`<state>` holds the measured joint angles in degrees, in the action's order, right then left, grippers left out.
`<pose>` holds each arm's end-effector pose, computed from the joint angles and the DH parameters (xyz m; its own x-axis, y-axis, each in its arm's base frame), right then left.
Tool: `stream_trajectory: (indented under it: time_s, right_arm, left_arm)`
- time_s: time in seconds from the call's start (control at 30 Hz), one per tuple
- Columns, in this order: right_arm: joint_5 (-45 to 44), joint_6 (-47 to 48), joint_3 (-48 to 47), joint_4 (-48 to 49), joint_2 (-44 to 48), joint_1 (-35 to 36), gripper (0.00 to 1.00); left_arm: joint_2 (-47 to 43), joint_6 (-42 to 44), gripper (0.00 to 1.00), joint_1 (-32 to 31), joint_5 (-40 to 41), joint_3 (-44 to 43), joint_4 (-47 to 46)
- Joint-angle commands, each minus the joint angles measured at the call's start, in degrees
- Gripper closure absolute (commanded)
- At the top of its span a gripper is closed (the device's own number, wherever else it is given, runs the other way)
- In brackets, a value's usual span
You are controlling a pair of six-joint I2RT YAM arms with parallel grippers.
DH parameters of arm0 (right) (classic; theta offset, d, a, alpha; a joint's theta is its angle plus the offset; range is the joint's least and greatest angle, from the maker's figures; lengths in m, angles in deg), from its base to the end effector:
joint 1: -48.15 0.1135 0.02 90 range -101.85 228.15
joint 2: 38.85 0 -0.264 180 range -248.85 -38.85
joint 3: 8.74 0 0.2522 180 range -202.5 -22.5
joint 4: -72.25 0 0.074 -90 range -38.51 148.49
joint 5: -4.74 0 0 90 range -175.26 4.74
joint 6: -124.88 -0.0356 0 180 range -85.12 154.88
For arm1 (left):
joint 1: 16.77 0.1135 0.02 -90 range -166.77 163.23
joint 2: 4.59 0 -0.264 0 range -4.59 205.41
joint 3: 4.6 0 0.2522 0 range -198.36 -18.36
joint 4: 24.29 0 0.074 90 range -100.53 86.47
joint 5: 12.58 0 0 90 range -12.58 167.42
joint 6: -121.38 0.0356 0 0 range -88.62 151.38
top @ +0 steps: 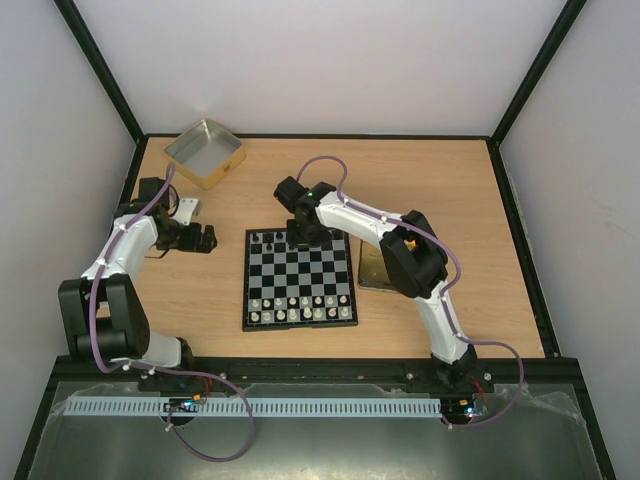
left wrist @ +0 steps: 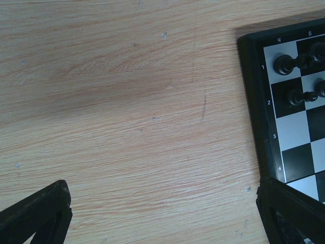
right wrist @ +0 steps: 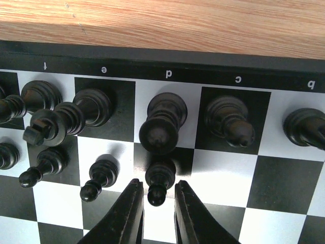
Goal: Set up the chess pieces on the board
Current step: Place the chess piece on the chessboard, then pick up the chess piece from the storage box.
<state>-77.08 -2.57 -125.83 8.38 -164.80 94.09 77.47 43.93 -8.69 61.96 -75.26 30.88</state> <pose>0.3139 0.3316 0.1841 -0.9776 -0.1447 -0.1531 -0.1842 0.9396 0.2884 0.2724 0.0291 0.2257 -0.8934 0.0847 -0.4413 0.1676 0.9740 -0.1523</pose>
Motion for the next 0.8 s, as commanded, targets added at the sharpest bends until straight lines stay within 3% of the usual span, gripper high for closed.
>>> stream_trajectory:
  time_s: [0.0,0.3,0.53,0.77]
  right_arm:
    - [-0.86,0.66,-0.27,-2.2,-0.14,0.13,0.82]
    - [-5.63,0.13,2.57,-5.23,9.16,-1.98,0.79]
    - [-7.3,0.83,14.79,-5.35,22.9,-12.59,0.77]
    - [-5.31,2.04,28.24,-1.41,26.79,-22.02,0.75]
  left_arm:
    - [-0.68,-0.25,0.01,0.45,-0.88,0.75,-0.1]
    - [-0.67,-0.16,0.01,0.45,-0.99,0.7,-0.02]
    - [-0.25,-0.16,0.01,0.45,-0.97,0.65,-0.01]
    - [-0.02,-0.2,0.01,0.4,-0.88,0.76,-0.01]
